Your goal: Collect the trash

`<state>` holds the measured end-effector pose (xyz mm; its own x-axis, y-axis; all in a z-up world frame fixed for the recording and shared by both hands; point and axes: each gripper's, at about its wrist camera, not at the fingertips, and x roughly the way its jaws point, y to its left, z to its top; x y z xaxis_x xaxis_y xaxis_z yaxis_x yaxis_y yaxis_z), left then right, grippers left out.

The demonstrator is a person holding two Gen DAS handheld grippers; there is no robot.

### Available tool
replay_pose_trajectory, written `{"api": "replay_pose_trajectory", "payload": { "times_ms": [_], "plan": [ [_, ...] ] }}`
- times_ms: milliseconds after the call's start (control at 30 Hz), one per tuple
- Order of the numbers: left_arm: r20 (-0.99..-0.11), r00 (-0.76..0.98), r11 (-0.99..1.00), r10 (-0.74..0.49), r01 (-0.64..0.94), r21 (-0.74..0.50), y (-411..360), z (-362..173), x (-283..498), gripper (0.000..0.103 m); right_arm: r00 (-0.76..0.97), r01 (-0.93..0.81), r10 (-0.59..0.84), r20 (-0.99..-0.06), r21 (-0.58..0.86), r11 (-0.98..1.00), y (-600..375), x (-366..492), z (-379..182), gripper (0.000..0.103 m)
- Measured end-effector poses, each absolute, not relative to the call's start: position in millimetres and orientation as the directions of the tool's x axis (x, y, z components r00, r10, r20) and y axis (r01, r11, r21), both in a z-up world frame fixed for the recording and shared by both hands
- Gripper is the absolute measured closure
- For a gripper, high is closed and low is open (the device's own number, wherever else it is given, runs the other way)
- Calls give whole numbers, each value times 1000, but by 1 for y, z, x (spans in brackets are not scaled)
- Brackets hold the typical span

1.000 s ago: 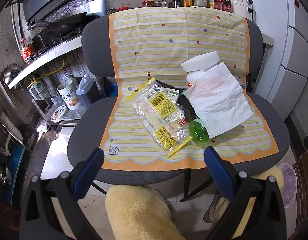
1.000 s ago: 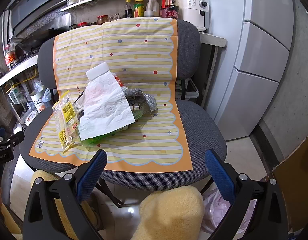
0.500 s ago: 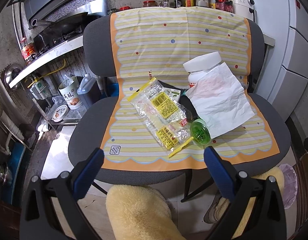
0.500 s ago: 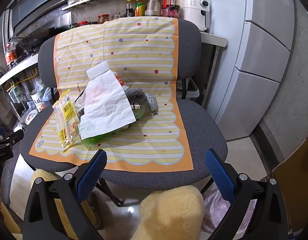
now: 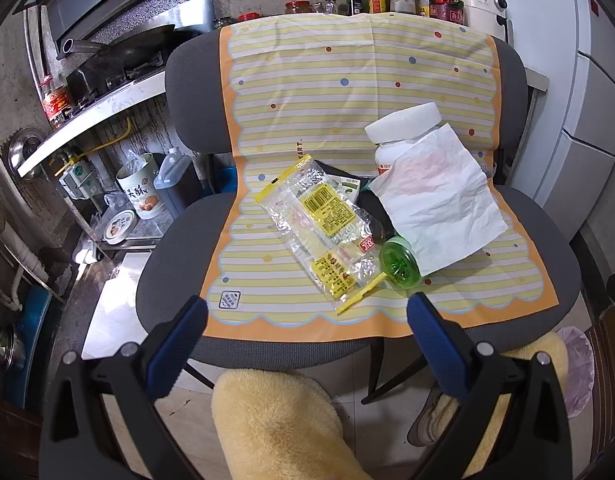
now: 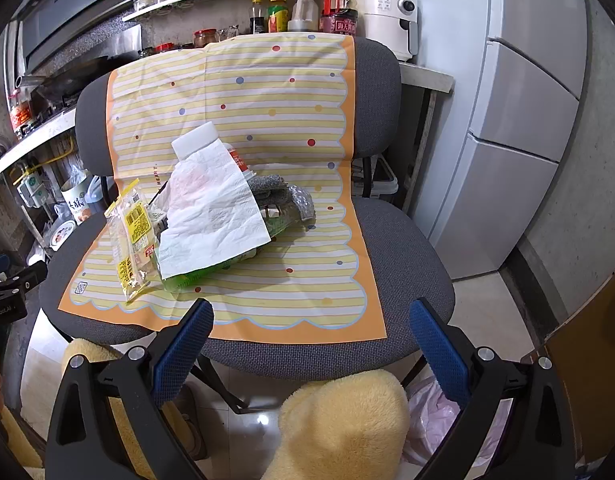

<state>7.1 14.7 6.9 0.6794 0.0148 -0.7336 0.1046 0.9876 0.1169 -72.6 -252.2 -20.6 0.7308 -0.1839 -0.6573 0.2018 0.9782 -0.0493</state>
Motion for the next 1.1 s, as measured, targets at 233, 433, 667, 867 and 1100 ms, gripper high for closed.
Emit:
{"api": "replay_pose_trajectory", "payload": {
  "times_ms": [233,433,667,867,1100],
  "plan": [
    [-733,680,988,15,104,117,15,7,7,6,730,199,-182,-659,-50,979,-252,-73,-22,6],
    [-744,668,988,20,100,117,17,0,10,6,721,181,-152,-676,-28,983,-253,-67,-28,6],
    [-770,636,989,42,83,123,22,-17,20,6,758,98,-64,-649,17,995,-248,-51,-35,6],
    [-790,609,990,72,52,130,29,-35,36,6,789,22,53,-613,115,993,-249,-18,-46,6],
    [-771,628,985,105,39,166,26,-58,59,6,754,-41,49,-656,27,999,-231,29,-67,6]
  ]
}}
